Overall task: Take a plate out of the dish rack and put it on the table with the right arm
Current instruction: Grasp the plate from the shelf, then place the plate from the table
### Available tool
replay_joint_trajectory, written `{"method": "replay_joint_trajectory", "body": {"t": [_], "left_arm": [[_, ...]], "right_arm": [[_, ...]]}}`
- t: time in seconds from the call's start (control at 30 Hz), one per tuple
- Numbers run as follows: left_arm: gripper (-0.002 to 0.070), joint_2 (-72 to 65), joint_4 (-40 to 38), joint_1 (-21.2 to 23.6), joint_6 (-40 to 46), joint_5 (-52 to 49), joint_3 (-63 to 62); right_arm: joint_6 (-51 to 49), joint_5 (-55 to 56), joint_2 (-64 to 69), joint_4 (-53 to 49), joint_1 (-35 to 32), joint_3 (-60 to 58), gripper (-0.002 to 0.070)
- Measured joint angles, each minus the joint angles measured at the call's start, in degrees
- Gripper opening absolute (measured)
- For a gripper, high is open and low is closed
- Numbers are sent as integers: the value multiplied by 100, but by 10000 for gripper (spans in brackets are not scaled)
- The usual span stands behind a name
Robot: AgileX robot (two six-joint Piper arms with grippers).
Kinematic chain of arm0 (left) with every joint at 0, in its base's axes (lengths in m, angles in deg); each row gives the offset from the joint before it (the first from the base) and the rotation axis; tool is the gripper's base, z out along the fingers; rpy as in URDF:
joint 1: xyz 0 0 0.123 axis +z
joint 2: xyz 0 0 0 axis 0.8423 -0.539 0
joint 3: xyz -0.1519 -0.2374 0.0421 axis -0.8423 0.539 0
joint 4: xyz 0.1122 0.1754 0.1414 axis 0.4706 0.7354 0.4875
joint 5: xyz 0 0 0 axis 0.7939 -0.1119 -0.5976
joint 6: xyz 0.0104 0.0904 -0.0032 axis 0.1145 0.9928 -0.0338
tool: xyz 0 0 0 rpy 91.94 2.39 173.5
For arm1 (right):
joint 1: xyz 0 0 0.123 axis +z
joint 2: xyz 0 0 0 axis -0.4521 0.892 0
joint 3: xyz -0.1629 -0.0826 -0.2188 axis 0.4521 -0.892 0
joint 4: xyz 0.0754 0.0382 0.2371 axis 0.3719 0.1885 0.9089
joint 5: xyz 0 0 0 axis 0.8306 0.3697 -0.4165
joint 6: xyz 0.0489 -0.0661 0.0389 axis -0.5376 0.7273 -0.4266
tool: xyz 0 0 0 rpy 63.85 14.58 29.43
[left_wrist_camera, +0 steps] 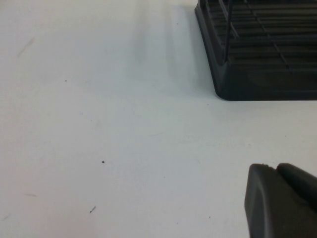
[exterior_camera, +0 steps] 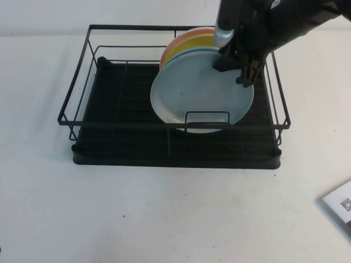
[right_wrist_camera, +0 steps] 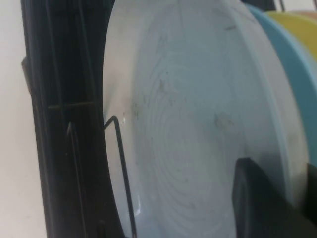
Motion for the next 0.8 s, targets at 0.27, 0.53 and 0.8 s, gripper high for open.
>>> {"method": "replay_joint_trajectory", "body": {"t": [0.27,0.53,0.8], "left_arm": [[-4,0,0,0,0,0,0],[-4,0,0,0,0,0,0],[-4,0,0,0,0,0,0]], "right_arm": [[-128,126,-280,-54,-10,24,72],[-128,126,-730,-118,-10,34,71],[-215,94,-1295,-131,-10,34,71]]}}
